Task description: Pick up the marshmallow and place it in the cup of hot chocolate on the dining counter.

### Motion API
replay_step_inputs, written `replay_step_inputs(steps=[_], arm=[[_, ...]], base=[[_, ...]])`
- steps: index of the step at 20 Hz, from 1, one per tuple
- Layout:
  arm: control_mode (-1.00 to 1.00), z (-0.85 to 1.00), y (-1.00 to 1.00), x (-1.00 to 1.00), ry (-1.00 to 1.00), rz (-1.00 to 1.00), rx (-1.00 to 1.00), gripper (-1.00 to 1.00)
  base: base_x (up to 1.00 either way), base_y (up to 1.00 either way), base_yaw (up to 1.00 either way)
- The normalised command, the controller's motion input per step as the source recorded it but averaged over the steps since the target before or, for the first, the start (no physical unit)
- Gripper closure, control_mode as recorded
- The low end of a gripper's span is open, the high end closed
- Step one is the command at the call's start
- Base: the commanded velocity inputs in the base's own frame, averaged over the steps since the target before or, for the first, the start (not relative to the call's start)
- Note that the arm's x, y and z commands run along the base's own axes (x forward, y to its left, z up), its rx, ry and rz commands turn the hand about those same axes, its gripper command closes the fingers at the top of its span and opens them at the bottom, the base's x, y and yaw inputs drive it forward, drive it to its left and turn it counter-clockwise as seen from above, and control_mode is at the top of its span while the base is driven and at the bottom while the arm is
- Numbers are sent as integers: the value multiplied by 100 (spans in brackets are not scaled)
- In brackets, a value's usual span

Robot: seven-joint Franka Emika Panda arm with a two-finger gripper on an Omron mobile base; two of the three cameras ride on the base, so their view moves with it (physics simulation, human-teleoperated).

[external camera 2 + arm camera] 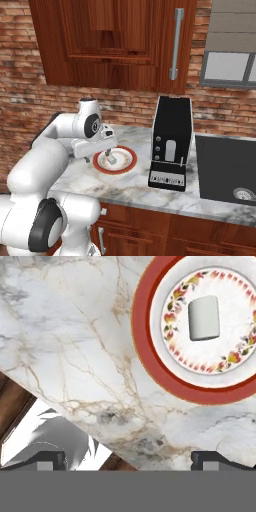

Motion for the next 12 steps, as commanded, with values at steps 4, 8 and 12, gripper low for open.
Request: replay_step_inputs(steps=[4, 8, 12], arm=[[-100, -4, 0, 41, 0, 5, 1, -100], [-100, -7, -2, 35, 0, 2, 1, -100], [-100, -9, -3, 33, 0, 0, 0, -100]], base=[[0, 0, 0], [0, 0, 0], [0, 0, 0]])
